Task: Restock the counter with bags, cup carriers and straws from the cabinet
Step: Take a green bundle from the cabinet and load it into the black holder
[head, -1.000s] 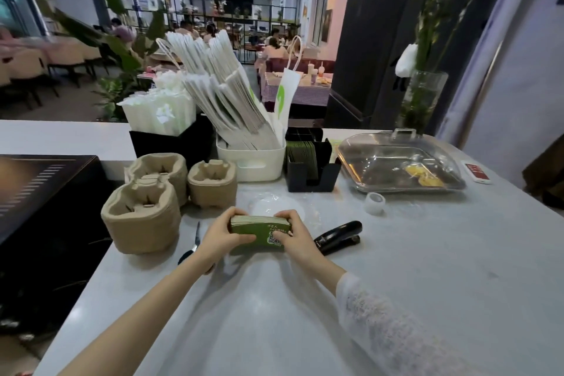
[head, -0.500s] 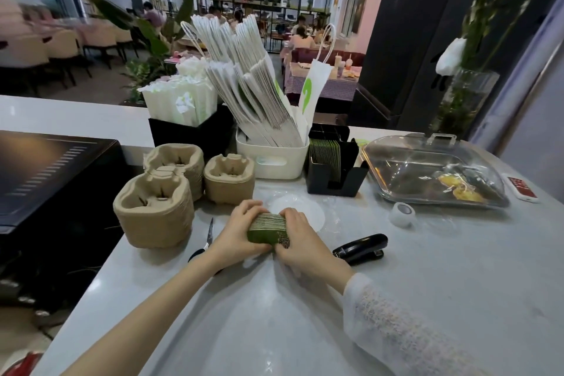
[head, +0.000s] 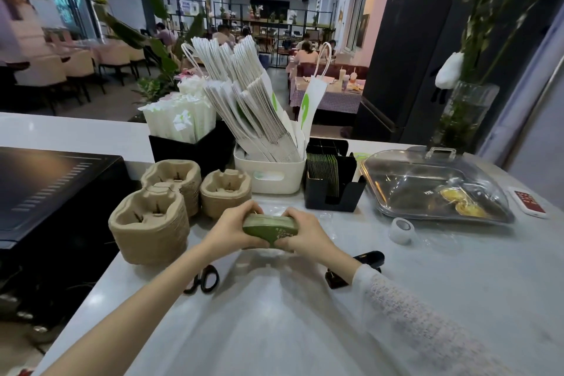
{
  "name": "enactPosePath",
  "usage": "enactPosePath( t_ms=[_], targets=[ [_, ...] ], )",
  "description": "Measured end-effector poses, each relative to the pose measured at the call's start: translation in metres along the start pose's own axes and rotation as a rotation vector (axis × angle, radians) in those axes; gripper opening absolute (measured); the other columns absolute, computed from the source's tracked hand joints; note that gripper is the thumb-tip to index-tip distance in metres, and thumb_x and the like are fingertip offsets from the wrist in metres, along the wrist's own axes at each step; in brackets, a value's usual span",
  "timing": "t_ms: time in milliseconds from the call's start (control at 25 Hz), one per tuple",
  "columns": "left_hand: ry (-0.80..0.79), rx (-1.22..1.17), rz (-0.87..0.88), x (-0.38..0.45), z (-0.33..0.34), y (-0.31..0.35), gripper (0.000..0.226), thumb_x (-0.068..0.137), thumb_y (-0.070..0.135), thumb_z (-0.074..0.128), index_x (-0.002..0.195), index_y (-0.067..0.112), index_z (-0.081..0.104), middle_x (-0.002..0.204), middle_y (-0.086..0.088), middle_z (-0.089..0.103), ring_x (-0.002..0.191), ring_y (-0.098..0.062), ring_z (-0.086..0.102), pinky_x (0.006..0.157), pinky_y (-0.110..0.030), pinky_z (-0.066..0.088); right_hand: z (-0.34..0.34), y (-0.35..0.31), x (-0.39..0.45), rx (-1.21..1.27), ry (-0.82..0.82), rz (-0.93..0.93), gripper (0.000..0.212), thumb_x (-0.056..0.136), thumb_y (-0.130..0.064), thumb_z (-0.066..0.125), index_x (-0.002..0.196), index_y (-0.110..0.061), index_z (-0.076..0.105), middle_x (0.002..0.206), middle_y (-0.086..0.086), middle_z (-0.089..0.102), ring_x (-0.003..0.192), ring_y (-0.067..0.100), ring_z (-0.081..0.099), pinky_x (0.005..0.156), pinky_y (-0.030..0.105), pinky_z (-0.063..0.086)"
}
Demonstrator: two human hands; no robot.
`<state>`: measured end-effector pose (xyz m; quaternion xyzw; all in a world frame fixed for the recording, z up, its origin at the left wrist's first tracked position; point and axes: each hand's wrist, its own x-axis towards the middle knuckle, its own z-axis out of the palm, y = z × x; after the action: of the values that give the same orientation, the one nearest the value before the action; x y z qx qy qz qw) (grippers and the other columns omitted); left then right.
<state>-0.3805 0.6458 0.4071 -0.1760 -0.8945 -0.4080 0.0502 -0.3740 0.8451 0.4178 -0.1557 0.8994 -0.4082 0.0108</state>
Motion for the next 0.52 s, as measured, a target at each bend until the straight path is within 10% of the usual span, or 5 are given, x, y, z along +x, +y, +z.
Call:
enactPosePath(
  t_ms=[520],
  targets=[
    [0.075, -0.354, 0.047, 0.108, 0.015, 0.089, 0.056, 0.064, 0.031, 0.088, 0.111, 0.025, 0.058, 0.112, 0.0, 0.065, 0.1, -0.016, 0.066, 0.082, -0.028, 0.057, -0.126, 0.024, 0.046, 0.982, 0.116, 0.354, 0.027, 0.087, -0.003, 0.065, 0.113, 0.004, 0.061, 0.103, 0.012, 0.067, 0.092, 0.023, 0.065, 0.083, 0.032, 0.058]
  ],
)
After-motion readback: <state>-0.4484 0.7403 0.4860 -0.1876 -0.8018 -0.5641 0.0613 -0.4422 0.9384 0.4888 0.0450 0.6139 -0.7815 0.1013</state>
